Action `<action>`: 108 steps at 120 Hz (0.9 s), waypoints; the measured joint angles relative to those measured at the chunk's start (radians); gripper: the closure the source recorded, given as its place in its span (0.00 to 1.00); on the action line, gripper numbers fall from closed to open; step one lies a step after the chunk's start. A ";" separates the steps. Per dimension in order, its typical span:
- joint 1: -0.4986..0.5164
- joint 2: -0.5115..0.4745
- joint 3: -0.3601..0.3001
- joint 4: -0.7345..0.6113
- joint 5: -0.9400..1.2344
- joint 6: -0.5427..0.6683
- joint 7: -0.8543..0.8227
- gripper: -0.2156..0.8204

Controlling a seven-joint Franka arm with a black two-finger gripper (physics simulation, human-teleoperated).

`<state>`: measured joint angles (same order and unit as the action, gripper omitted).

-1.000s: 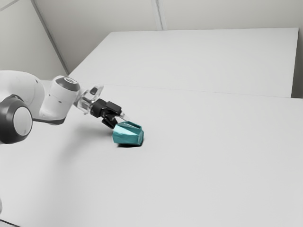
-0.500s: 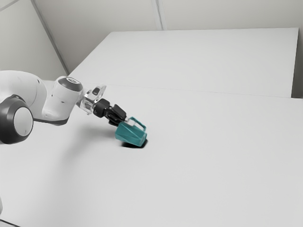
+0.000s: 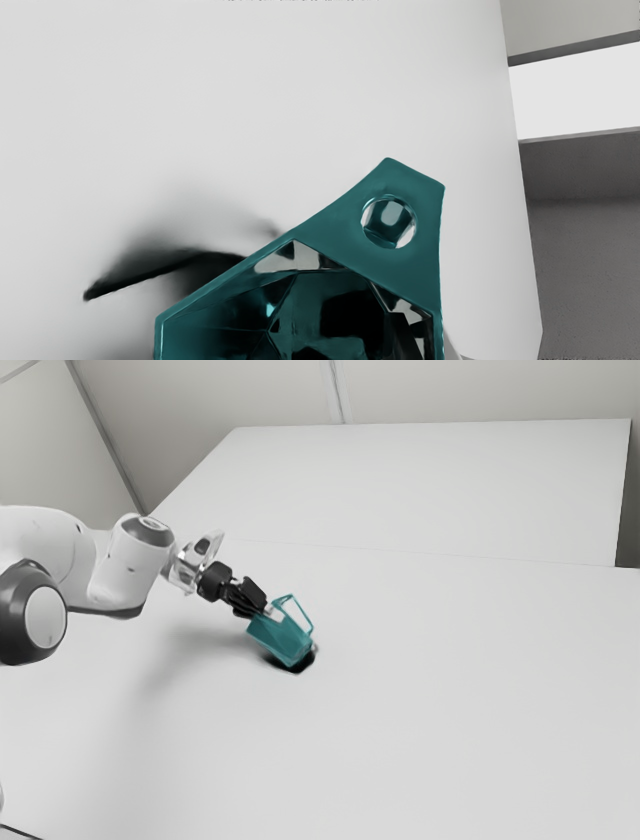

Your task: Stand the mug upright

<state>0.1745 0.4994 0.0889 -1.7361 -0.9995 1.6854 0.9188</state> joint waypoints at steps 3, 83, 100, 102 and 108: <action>-0.002 -0.003 0.000 0.000 0.000 -0.001 0.000 0.96; -0.112 -0.203 0.000 0.034 0.350 0.040 -0.096 0.97; -0.138 -0.212 0.000 0.034 0.506 0.061 -0.151 0.97; -0.141 -0.212 0.000 0.034 0.522 0.065 -0.157 0.97; -0.149 -0.212 0.000 0.034 0.563 0.075 -0.174 0.97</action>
<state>0.0254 0.2873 0.0889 -1.7021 -0.4363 1.7606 0.7451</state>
